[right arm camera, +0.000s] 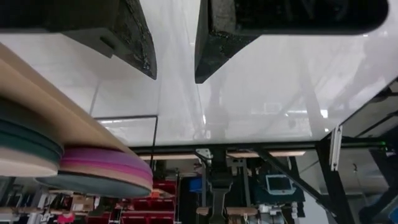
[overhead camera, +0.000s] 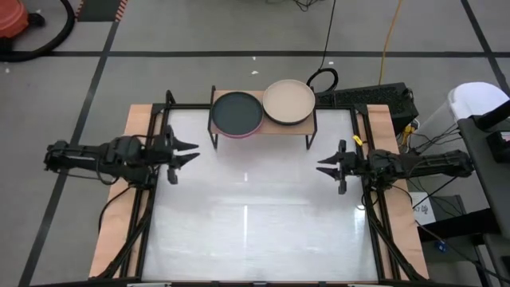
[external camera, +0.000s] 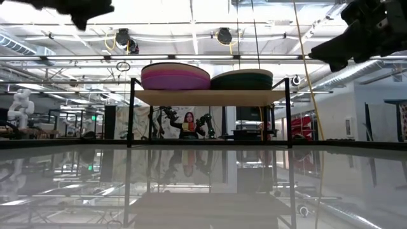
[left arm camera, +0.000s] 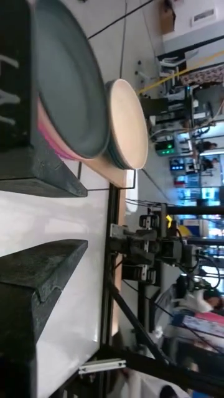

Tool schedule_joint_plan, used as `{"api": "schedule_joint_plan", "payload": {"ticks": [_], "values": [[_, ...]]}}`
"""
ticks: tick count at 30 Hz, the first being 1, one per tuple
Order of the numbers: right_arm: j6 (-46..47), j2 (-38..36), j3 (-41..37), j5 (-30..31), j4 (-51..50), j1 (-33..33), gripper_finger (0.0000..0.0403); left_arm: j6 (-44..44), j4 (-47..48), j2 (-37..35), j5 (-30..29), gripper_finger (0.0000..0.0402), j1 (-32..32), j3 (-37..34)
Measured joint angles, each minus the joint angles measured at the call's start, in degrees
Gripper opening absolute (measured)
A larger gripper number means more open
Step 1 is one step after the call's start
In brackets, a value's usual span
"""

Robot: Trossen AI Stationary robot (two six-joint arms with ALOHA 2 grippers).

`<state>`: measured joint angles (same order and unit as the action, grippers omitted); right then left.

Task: Place and stack plates onto a shelf
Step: Return to Home Position

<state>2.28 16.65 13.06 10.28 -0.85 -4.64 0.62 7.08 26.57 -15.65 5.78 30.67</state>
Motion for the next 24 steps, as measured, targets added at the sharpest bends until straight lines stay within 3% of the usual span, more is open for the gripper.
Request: {"api": "schedule_joint_plan", "payload": {"ticks": [12, 19, 24], "values": [[-1.7, -9.0, -0.6, 0.1, -3.9, 0.0, 0.0093, -3.4, -8.0, -17.1, 0.2, 0.0124, 0.0, -19.5], [-1.5, -9.5, -4.7, 0.1, -3.3, 0.0, 0.0093, -5.9, -17.6, -19.3, 0.2, 0.0124, 0.0, -30.2], [-1.5, -9.5, -8.4, 0.1, 0.5, 0.0, 0.0093, -8.4, -15.2, -18.7, 0.7, 0.0124, 0.0, -30.1]]}}
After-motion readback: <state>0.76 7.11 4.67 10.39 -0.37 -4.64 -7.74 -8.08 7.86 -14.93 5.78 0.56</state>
